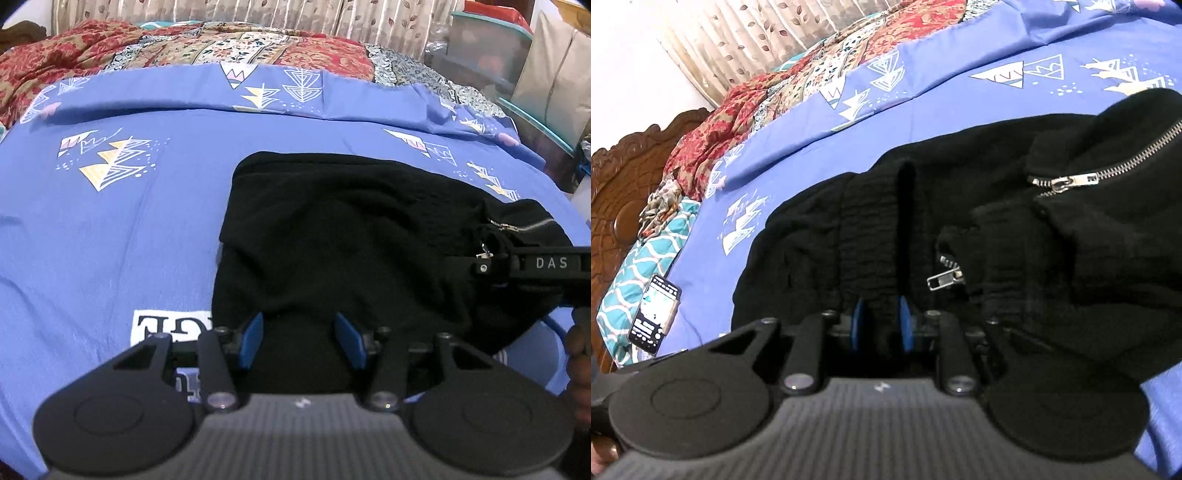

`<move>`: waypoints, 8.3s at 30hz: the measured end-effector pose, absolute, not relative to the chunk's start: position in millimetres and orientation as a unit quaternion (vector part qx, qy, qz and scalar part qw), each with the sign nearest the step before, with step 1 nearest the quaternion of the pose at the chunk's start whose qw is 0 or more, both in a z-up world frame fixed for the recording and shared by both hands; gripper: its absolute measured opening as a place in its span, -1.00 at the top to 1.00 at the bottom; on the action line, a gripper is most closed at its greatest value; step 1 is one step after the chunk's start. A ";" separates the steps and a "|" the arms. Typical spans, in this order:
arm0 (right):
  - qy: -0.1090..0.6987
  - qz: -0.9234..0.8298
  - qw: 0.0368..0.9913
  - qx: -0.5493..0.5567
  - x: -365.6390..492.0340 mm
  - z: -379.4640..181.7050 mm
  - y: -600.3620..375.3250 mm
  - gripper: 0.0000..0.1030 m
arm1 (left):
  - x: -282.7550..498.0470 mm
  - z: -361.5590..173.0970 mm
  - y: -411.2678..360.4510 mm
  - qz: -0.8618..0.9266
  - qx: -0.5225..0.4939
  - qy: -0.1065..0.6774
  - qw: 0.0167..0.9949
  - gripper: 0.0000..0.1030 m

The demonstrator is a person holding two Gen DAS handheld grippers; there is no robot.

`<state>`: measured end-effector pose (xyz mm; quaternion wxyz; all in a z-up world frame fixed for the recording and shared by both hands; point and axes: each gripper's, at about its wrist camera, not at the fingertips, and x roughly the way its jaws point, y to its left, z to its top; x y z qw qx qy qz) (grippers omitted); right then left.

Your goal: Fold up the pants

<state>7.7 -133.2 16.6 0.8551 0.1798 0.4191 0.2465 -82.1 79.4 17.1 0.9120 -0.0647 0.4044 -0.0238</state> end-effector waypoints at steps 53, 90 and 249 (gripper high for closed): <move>0.400 0.249 0.861 0.190 -11.0 37.9 -161.1 -0.02 | -82.5 14.6 82.0 -0.028 -0.069 0.403 0.912 0.12; 0.331 0.007 0.871 0.364 -29.5 26.3 -349.1 -0.27 | -98.3 22.3 119.6 0.018 -0.147 0.405 0.902 0.05; 0.448 0.400 0.770 0.217 -28.9 28.1 -106.1 0.69 | -100.7 8.7 148.2 -0.016 -0.242 0.420 0.875 -0.43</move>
